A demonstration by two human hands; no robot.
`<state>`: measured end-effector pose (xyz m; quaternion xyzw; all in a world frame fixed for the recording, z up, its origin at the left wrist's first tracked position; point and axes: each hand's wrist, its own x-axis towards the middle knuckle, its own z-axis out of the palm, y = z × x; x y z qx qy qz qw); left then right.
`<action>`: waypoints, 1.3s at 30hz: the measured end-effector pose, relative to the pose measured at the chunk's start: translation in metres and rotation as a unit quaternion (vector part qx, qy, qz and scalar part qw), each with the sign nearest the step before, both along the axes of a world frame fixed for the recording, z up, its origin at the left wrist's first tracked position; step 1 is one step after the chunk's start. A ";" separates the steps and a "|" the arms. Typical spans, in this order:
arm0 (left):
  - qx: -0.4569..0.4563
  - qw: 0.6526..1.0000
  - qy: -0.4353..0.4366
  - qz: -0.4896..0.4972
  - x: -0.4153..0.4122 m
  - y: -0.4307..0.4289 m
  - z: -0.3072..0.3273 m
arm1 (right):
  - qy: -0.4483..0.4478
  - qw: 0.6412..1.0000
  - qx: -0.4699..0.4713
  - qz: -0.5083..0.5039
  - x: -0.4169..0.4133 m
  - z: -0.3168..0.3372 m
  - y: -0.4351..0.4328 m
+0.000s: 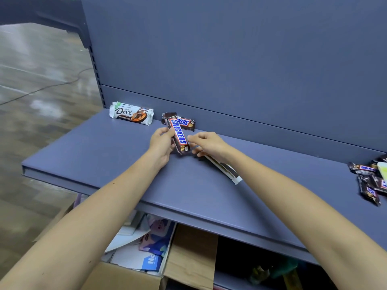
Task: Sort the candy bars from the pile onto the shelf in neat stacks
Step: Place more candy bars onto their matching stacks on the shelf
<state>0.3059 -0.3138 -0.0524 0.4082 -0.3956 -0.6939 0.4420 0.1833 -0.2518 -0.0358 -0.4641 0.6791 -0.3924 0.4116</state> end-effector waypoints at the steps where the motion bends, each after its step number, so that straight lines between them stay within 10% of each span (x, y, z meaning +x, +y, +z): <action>1: 0.004 1.000 0.005 0.005 0.002 -0.001 0.001 | -0.004 1.000 -0.002 0.000 0.001 0.000 -0.002; 8: 0.061 0.996 0.069 0.021 0.014 -0.013 0.000 | -0.007 1.000 0.000 -0.010 0.013 -0.003 -0.018; 16: -0.056 0.983 -0.166 -0.048 0.034 -0.032 -0.006 | 0.103 0.986 -0.029 -0.127 0.007 -0.004 -0.035; 20: -0.344 0.810 -0.461 -0.109 0.049 -0.044 -0.023 | 0.173 0.973 -0.035 -0.148 -0.009 -0.006 -0.046; 25: -0.446 0.707 -0.514 -0.193 0.062 -0.057 -0.033 | 0.212 0.964 -0.014 -0.157 -0.018 -0.012 -0.060; 39: -0.466 0.726 -0.486 -0.141 0.061 -0.061 -0.042 | 0.229 0.941 -0.032 -0.248 -0.009 -0.028 -0.091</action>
